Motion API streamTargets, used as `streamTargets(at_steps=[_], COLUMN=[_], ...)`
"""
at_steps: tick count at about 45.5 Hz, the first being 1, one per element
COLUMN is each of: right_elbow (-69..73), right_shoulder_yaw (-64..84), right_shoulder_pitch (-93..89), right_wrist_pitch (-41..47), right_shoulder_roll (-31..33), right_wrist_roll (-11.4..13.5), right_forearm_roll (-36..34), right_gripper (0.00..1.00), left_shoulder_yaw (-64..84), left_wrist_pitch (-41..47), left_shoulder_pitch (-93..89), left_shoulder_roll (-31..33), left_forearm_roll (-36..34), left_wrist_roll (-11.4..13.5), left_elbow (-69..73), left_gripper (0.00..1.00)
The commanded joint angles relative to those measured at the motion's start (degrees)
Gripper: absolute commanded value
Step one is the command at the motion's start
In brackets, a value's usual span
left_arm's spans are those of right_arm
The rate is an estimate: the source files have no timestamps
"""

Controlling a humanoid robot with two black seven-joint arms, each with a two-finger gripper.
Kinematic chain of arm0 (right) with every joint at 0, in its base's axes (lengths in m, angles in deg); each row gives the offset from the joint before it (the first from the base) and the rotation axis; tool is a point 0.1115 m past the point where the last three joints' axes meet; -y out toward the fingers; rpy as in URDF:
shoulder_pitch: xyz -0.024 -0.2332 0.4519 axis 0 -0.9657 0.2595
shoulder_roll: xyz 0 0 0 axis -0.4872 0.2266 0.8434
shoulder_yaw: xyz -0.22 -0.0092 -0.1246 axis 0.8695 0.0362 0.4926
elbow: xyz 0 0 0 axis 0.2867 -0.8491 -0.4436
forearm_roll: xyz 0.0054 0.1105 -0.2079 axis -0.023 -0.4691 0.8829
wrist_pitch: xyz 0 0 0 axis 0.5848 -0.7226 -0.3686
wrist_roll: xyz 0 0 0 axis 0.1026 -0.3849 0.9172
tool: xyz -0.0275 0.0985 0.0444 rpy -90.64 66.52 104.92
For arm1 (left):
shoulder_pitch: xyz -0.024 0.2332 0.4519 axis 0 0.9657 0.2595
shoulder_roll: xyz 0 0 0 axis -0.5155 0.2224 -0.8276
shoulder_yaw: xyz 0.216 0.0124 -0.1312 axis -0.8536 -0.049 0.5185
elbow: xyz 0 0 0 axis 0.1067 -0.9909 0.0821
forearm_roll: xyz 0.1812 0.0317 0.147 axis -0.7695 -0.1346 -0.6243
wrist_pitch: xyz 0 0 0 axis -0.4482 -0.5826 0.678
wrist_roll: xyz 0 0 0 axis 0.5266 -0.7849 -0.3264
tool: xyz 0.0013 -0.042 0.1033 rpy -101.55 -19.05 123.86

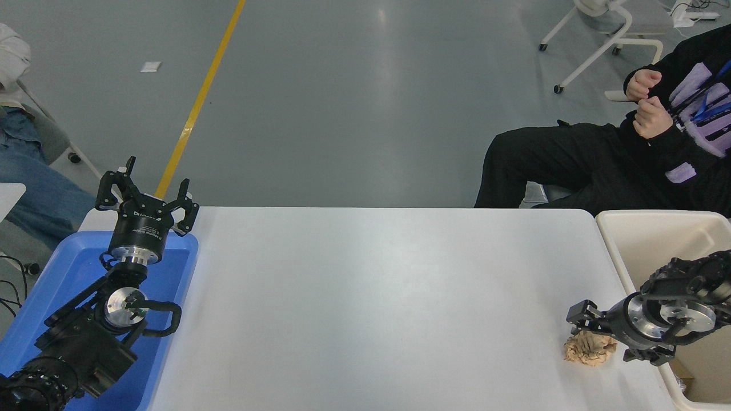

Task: Pick up paper ball place in dustbin

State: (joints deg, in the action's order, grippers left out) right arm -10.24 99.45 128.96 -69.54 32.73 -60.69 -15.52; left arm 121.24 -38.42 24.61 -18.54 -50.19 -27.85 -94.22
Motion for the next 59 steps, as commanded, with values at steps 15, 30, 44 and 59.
streamTargets(at_steps=[15, 30, 44, 59], right_elbow=[-0.6, 0.9, 5.0, 14.8], right_shoulder_yaw=[-1.1, -1.1, 0.5, 7.6], right_shoulder_pitch=[-3.6, -2.8, 2.7, 20.6], right_wrist_pitch=[-6.2, -5.1, -1.3, 16.3], right_shoulder_roll=[-1.1, -0.8, 2.4, 5.6], right_wrist_roll=[0.1, 0.1, 0.0, -0.1], right_forearm_roll=[-0.1, -1.2, -1.2, -1.1], right_gripper=[0.75, 0.00, 0.00, 0.00], left_shoulder_yaw=[0.0, 0.0, 0.0, -0.1], left_wrist_pitch=[0.0, 0.0, 0.0, 0.0], left_shoulder_pitch=[0.0, 0.0, 0.0, 0.0], left_shoulder_roll=[0.0, 0.0, 0.0, 0.0], left_forearm_roll=[0.0, 0.0, 0.0, 0.0], left_wrist_roll=[0.0, 0.0, -0.1, -0.1], left_elbow=[0.0, 0.0, 0.0, 0.0], left_gripper=[0.99, 0.99, 0.99, 0.99])
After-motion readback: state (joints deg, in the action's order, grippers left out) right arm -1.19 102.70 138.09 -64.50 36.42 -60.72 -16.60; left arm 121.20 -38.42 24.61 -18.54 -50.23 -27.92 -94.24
